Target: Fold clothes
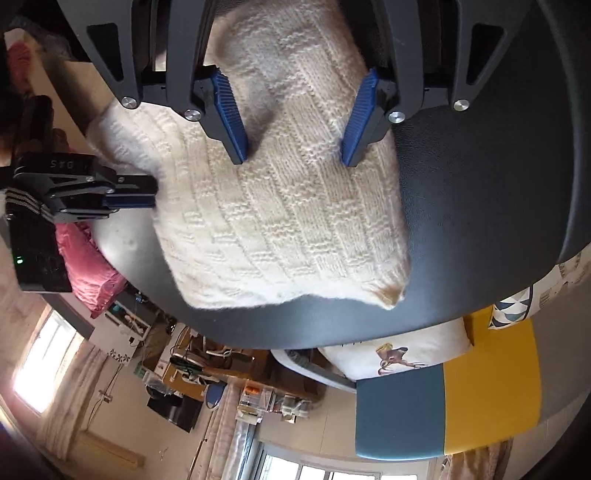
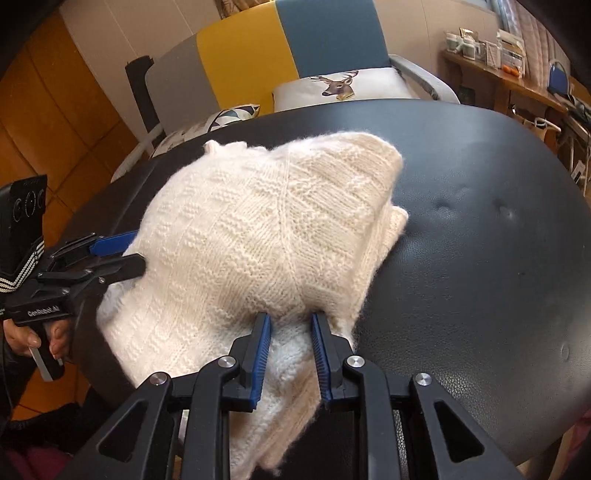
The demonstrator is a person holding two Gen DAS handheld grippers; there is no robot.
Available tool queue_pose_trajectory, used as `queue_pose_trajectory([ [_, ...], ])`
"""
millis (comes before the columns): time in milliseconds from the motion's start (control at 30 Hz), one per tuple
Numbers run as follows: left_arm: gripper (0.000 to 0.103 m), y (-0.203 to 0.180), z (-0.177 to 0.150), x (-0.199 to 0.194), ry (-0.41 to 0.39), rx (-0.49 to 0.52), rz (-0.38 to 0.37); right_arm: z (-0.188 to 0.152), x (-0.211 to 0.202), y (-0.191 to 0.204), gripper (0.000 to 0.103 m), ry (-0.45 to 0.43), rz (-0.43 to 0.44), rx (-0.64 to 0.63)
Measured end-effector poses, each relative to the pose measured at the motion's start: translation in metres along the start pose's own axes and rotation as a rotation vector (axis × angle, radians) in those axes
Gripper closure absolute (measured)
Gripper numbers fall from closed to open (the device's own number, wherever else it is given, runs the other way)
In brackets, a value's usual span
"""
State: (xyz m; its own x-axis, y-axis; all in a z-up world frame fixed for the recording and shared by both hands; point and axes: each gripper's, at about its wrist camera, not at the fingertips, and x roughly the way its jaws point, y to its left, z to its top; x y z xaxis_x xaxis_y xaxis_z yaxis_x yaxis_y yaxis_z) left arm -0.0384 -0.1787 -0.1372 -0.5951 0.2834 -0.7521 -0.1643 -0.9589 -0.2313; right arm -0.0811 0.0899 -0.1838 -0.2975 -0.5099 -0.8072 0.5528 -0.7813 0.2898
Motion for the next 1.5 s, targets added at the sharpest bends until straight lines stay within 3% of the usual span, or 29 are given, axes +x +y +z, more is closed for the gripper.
queue_pose_trajectory([
  [200, 0.047, 0.019, 0.001, -0.026, -0.066, -0.129, -0.066, -0.012, -0.028, -0.012, 0.080, -0.111, 0.104, 0.091],
  [233, 0.046, 0.023, 0.000, -0.032, -0.083, -0.150, -0.079, -0.015, -0.032, -0.018, 0.074, -0.124, 0.129, 0.128],
  [333, 0.043, 0.040, -0.004, -0.037, -0.082, -0.232, -0.121, -0.028, -0.037, -0.045, 0.070, -0.154, 0.236, 0.289],
  [400, 0.039, 0.051, -0.006, -0.041, -0.082, -0.288, -0.149, -0.041, -0.032, -0.066, 0.060, -0.155, 0.342, 0.418],
  [567, 0.037, 0.073, -0.013, -0.037, -0.039, -0.398, -0.190, -0.059, -0.015, -0.097, 0.049, -0.124, 0.404, 0.589],
  [600, 0.033, 0.076, -0.014, -0.034, -0.033, -0.415, -0.201, -0.059, -0.011, -0.100, 0.048, -0.117, 0.417, 0.614],
  [667, 0.030, 0.081, -0.014, -0.030, -0.022, -0.443, -0.214, -0.056, -0.002, -0.107, 0.037, -0.103, 0.442, 0.686],
  [767, 0.028, 0.087, -0.012, -0.022, -0.016, -0.476, -0.223, -0.053, 0.014, -0.118, 0.034, -0.045, 0.488, 0.830],
  [867, 0.027, 0.092, -0.007, -0.015, -0.011, -0.497, -0.246, -0.039, 0.017, -0.114, 0.033, -0.064, 0.474, 0.790],
  [1100, 0.027, 0.094, 0.008, 0.002, 0.037, -0.462, -0.274, -0.015, 0.040, -0.100, 0.033, 0.049, 0.485, 0.730],
  [1267, 0.026, 0.091, 0.014, 0.017, 0.082, -0.426, -0.280, 0.003, 0.051, -0.093, 0.034, 0.082, 0.476, 0.701],
  [1500, 0.024, 0.101, 0.013, 0.036, 0.118, -0.501, -0.343, 0.023, 0.061, -0.085, 0.033, 0.116, 0.472, 0.627],
])
